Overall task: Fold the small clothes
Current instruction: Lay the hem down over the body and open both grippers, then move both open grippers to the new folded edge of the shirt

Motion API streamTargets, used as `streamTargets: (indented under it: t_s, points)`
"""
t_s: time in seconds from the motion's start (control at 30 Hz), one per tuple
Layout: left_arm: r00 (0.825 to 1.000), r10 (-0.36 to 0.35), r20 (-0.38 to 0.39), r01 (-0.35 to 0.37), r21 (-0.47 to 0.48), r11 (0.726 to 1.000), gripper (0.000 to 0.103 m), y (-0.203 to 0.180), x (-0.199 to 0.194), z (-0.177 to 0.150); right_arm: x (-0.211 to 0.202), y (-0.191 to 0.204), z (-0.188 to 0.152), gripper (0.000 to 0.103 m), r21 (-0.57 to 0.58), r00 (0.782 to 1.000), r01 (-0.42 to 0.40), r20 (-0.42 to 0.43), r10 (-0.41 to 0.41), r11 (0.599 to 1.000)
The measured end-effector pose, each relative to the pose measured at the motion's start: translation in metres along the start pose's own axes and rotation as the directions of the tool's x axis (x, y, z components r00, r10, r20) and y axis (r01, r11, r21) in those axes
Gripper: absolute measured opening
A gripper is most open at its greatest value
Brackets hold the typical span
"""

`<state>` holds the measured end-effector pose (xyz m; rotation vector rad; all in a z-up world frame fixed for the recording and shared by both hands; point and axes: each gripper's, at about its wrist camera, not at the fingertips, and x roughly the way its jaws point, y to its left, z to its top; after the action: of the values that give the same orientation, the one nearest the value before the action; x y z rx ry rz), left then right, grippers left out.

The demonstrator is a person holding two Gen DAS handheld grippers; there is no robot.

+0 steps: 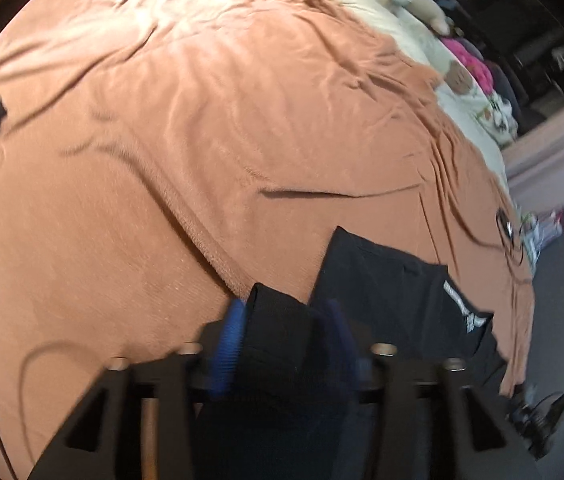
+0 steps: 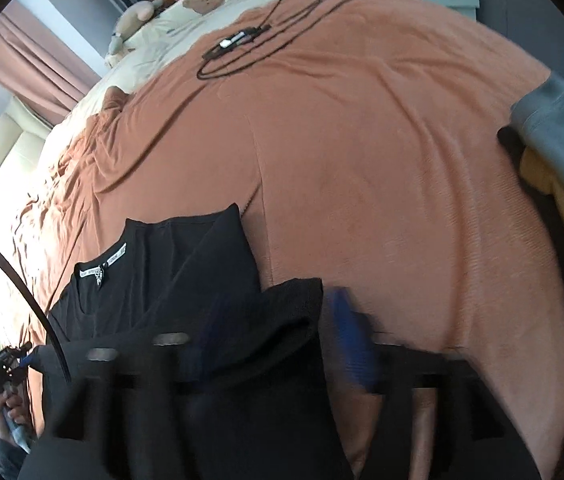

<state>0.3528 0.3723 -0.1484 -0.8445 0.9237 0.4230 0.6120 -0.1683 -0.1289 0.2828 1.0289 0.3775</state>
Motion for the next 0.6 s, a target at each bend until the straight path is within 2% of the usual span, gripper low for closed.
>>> streamTargets:
  t_s: [0.03,0.13,0.27,0.33,0.37,0.43,0.53,0.6]
  points:
    - [1.000,0.009,-0.004,-0.009,0.029,1.000,0.065,-0.002,-0.002,-0.001,-0.003,0.000,-0.002,0.066,-0.007,1.000,0.002,0.006,-0.002,1.000]
    - [0.999,0.042,-0.013,-0.040,0.112,0.993,0.072,-0.009,-0.005,-0.005,-0.007,0.003,-0.008,0.066,-0.047,1.000,0.026,-0.007,-0.026,0.999]
    - [0.996,0.077,-0.049,-0.062,0.250,0.966,0.076,-0.021,-0.008,-0.017,-0.012,0.014,-0.017,0.066,-0.149,0.998,0.047,-0.033,-0.053,0.988]
    - [0.991,0.114,-0.067,-0.085,0.341,0.936,0.089,-0.029,-0.007,-0.028,-0.012,0.023,-0.025,0.071,-0.230,0.996,0.058,-0.056,-0.073,0.971]
    - [0.988,0.139,-0.070,-0.102,0.382,0.919,0.090,-0.032,-0.005,-0.033,-0.012,0.027,-0.028,0.075,-0.264,0.995,0.062,-0.065,-0.082,0.963]
    - [0.977,0.196,-0.085,-0.135,0.465,0.875,0.090,-0.037,0.000,-0.045,-0.011,0.032,-0.035,0.076,-0.320,0.991,0.088,-0.070,-0.116,0.943]
    - [0.961,0.263,-0.089,-0.178,0.531,0.829,0.090,-0.040,0.009,-0.057,-0.005,0.037,-0.046,0.078,-0.381,0.983,0.126,-0.079,-0.168,0.916]
    - [0.951,0.297,-0.081,-0.205,0.552,0.808,0.090,-0.041,0.015,-0.061,-0.001,0.040,-0.050,0.078,-0.402,0.978,0.139,-0.085,-0.189,0.905]
